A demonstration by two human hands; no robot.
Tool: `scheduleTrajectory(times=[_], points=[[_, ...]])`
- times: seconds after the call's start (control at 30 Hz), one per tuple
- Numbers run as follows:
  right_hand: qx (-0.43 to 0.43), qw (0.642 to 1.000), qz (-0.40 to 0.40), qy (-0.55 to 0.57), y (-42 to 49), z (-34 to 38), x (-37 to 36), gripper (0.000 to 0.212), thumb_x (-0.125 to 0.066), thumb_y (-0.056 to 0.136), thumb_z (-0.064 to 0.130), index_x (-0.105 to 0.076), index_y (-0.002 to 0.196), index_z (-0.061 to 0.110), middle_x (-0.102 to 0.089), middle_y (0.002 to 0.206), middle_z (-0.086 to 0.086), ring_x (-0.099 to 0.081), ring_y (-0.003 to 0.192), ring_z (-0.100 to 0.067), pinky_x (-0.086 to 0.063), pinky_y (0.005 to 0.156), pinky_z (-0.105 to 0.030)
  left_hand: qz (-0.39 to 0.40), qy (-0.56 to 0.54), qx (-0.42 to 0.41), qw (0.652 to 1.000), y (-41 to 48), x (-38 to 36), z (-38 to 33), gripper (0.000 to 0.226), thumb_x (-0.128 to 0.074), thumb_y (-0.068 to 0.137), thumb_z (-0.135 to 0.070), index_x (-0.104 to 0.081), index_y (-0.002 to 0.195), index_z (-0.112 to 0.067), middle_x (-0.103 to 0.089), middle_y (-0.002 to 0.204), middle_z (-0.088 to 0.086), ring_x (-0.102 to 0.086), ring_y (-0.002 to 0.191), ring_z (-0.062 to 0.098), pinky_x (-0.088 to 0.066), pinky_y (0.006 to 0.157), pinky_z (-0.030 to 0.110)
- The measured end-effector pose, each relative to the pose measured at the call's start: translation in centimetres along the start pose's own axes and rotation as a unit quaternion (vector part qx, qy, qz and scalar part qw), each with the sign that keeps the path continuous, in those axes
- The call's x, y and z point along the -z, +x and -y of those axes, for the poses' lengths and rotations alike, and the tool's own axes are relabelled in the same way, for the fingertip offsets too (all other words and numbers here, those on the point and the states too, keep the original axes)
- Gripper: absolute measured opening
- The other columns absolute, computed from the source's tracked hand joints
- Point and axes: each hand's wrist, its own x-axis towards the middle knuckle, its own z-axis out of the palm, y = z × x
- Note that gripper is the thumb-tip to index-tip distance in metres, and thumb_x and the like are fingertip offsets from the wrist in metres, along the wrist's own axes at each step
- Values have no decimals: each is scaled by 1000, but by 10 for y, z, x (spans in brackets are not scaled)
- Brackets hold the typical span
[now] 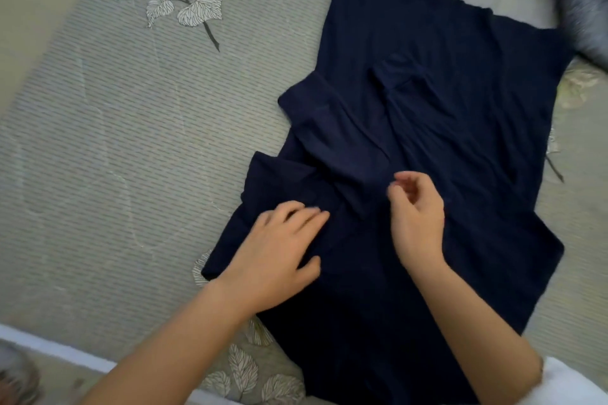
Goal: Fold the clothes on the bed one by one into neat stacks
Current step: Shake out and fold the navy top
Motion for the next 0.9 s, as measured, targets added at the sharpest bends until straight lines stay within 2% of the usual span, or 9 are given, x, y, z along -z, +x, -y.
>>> scheduleTrajectory(times=[0.1,0.2,0.3,0.4,0.43,0.57,0.67,0.77,0.9], points=[[161,979,27,-120,-3,6,-20,45,-68,84,27,-51,125,19,-49,124,5,-45,114,-5,-36,96,-22,-38,-19,29,999,-17,-10,21,68,-46,82,-47,-43,142,-16,-38,150,-2,-28,140,17,-30,110,37],[231,921,87,-300,1,14,-51,68,-62,87,45,-34,144,22,-29,150,3,-22,137,-14,-23,106,-37,-15,-10,12,1000,-24,-22,33,68,-42,86,-50,-35,147,-20,-21,158,-3,-10,147,16,-15,117,35],[269,876,100,-387,12,16,-72,48,-48,97,33,-40,143,21,-37,149,1,-31,135,-15,-25,104,-36,-26,-18,14,999,-22,-30,32,63,-40,89,-48,-33,147,-24,-16,159,-4,-5,147,16,-5,118,33],[152,985,30,-81,32,42,-67,23,-52,93,11,-68,111,13,-67,107,0,-58,99,-12,-41,90,-26,-50,-32,37,998,-20,-34,26,59,-39,90,-45,-36,146,-25,-20,158,-3,-11,146,18,-9,117,35],[86,995,-7,54,43,51,-57,19,-54,90,6,-70,99,11,-67,92,1,-58,87,-10,-43,83,-23,-58,-37,43,997,-20,-35,25,58,-38,91,-44,-36,146,-25,-21,158,-3,-12,146,18,-9,117,36],[-97,936,-126,314,74,44,13,17,-53,88,11,-70,91,11,-71,92,-5,-66,89,-21,-53,85,-36,-66,-64,39,995,-21,-37,27,58,-36,93,-48,-32,147,-27,-18,159,-3,-9,147,18,-8,118,36],[-225,896,-91,371,58,13,47,26,-57,86,14,-65,110,12,-72,98,-3,-68,85,-16,-57,75,-32,-53,-53,12,997,-23,-39,31,64,-42,88,-54,-32,147,-32,-16,160,0,-8,148,22,-6,118,38],[-258,882,-18,393,54,-2,55,37,-62,86,18,-61,123,13,-69,115,-5,-65,105,-20,-54,88,-32,-46,-18,8,999,-23,-41,31,63,-44,87,-52,-32,146,-35,-15,160,4,-9,147,27,-6,117,41],[-249,879,-28,406,69,10,51,40,-70,85,15,-61,124,10,-68,117,-8,-67,104,-24,-54,92,-37,-67,-29,35,997,-20,-41,23,48,-30,97,-42,-36,144,-33,-19,158,6,-7,147,24,-2,118,38]])
